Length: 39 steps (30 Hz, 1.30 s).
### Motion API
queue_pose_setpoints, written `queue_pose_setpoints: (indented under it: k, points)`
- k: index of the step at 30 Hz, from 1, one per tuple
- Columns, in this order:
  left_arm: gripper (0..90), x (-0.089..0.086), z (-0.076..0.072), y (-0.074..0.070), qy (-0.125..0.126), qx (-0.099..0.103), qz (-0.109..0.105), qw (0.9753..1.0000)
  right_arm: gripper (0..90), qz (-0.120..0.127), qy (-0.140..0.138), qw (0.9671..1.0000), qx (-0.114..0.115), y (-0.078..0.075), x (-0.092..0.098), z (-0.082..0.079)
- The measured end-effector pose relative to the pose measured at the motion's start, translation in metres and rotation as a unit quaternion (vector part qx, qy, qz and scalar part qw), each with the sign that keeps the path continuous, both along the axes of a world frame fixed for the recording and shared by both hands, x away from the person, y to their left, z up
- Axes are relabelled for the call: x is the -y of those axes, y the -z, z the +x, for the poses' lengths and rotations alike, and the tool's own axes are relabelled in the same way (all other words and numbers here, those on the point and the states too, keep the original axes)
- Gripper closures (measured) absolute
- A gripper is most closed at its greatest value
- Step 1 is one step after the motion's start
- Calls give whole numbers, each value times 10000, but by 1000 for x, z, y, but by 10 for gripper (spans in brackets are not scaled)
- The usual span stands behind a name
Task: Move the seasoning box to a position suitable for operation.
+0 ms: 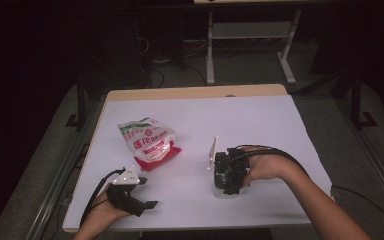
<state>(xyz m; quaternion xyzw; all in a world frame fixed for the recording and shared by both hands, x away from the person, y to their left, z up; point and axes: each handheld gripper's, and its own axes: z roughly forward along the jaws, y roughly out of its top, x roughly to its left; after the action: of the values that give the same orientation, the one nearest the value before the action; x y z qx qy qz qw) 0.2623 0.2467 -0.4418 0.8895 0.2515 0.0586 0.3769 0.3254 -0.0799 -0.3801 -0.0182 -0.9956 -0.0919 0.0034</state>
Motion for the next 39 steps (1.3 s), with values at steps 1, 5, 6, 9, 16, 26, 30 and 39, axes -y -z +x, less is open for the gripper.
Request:
queue_pose_setpoints:
  k: [1, 5, 6, 9, 16, 26, 30, 39]
  points:
    - [112, 0, 0, 0, 0, 0, 0, 10000, 148, -6, -43, 10000, 25, 0, -1, -1]
    - [112, 0, 1, 0, 10, 0, 2, 10000, 131, -25, 18, 10000, 44, 0, 0, -1]
    - [112, 0, 1, 1, 2, -5, 3, 10000, 128, -10, 46, 10000, 31, -1, 1, -1]
    - [112, -1, 1, 1, 11, -9, -2, 10000, 96, 70, 121, 9999, 30, 0, 4, 0]
    - [112, 0, 1, 1, 16, -10, -3, 10000, 71, 269, 209, 9994, 21, -1, 15, 1]
    - [112, 1, 0, 1, 38, -28, 6, 10000, 8, 518, 379, 9979, 116, -6, 39, -1]
    - [112, 1, 0, 1, 50, -18, 5, 10000, 0, 589, 459, 9972, 72, -4, 52, -3]
    - [112, 2, 0, 1, 50, -10, 0, 10000, 0, 846, 740, 9936, 107, 3, 83, -10]
